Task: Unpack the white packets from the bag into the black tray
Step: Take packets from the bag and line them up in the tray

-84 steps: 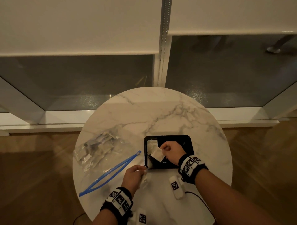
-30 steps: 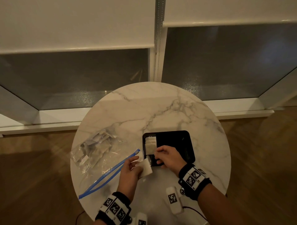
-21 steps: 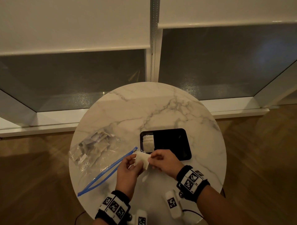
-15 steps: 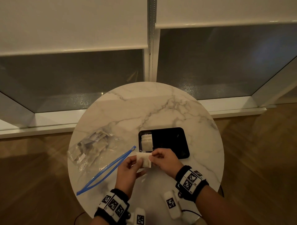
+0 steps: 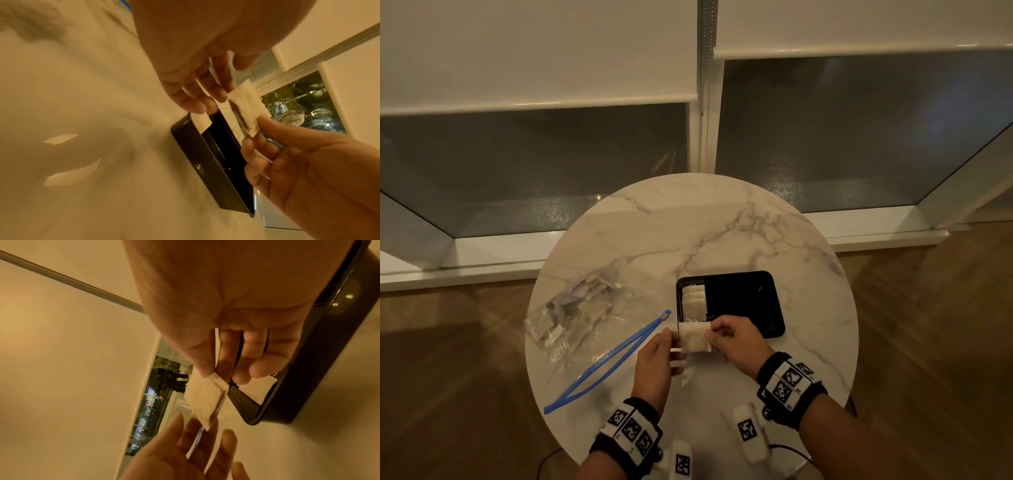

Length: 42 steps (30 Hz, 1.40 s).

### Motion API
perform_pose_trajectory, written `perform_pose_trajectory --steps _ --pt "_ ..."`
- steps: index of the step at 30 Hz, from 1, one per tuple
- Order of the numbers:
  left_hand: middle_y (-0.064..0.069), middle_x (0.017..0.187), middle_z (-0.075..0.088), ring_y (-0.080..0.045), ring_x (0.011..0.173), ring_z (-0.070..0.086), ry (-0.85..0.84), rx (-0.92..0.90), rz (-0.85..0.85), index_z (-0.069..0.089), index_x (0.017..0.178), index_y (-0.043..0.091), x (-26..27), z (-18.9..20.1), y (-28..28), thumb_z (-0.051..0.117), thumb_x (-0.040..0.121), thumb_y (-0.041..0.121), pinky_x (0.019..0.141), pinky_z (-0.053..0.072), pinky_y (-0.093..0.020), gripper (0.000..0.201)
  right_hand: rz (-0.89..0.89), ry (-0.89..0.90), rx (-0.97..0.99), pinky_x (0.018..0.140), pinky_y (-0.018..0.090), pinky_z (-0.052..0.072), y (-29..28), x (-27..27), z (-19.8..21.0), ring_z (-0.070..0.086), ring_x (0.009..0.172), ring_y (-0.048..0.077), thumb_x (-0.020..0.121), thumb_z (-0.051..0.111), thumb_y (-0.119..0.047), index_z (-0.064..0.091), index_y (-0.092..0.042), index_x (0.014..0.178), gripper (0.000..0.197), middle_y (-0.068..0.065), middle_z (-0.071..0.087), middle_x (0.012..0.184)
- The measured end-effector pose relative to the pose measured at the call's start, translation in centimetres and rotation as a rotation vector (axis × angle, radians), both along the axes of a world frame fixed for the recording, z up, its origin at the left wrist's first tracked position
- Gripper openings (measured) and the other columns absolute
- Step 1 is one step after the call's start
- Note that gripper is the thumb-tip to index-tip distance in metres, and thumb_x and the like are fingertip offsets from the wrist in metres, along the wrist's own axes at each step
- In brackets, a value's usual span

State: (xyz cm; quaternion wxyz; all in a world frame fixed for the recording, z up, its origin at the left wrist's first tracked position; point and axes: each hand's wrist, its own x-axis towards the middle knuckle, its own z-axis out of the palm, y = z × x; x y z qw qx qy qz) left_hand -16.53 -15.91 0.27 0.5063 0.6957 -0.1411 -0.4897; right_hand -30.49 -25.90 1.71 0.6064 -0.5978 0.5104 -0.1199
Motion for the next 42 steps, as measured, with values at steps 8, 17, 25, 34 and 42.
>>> perform_pose_trajectory --steps 8,17,25,34,42 --pt "0.009 0.104 0.063 -0.017 0.098 0.064 -0.25 0.265 -0.062 0.059 0.106 0.026 0.8 -4.3 -1.6 0.064 0.094 0.038 0.093 0.056 -0.047 0.018 -0.209 0.119 -0.022 0.056 0.027 0.051 -4.5 0.3 -1.2 0.058 0.065 0.014 0.091 0.063 -0.015 0.062 -0.018 0.091 0.004 0.001 0.06 0.074" --pt "0.005 0.089 0.067 -0.014 0.084 0.066 -0.286 0.313 -0.078 0.066 0.103 0.022 1.2 -4.8 -3.0 0.073 0.087 0.027 0.086 0.058 -0.039 0.017 -0.079 0.259 0.185 0.051 0.029 0.055 -9.3 2.7 -2.6 0.058 0.055 0.02 0.087 0.066 0.0 0.062 -0.012 0.077 0.015 0.013 0.06 0.071" --pt "0.01 0.091 0.064 -0.002 0.082 0.059 -0.375 0.318 -0.144 0.064 0.099 0.022 1.6 -5.0 -3.5 0.073 0.089 0.023 0.071 0.043 -0.02 0.013 -0.105 0.38 0.223 0.035 0.02 0.046 -9.3 5.7 -4.8 0.06 0.056 0.025 0.083 0.066 0.009 0.064 -0.008 0.067 0.024 0.017 0.062 0.079" --pt "0.007 0.094 0.065 -0.008 0.087 0.06 -0.389 0.301 -0.154 0.062 0.094 0.025 1.6 -5.2 -3.3 0.074 0.088 0.025 0.081 0.047 -0.025 0.013 0.116 0.579 0.121 0.056 0.026 0.054 -9.7 6.5 -5.7 0.064 0.067 0.019 0.076 0.081 -0.015 0.07 -0.016 0.068 0.014 0.001 0.064 0.063" --pt "0.008 0.095 0.064 -0.005 0.087 0.06 -0.381 0.288 -0.166 0.06 0.094 0.028 1.6 -5.1 -3.3 0.073 0.089 0.025 0.083 0.048 -0.025 0.014 0.185 0.624 0.092 0.063 0.027 0.053 -9.8 6.8 -5.6 0.062 0.07 0.022 0.074 0.082 -0.021 0.075 -0.012 0.082 0.014 0.004 0.065 0.07"
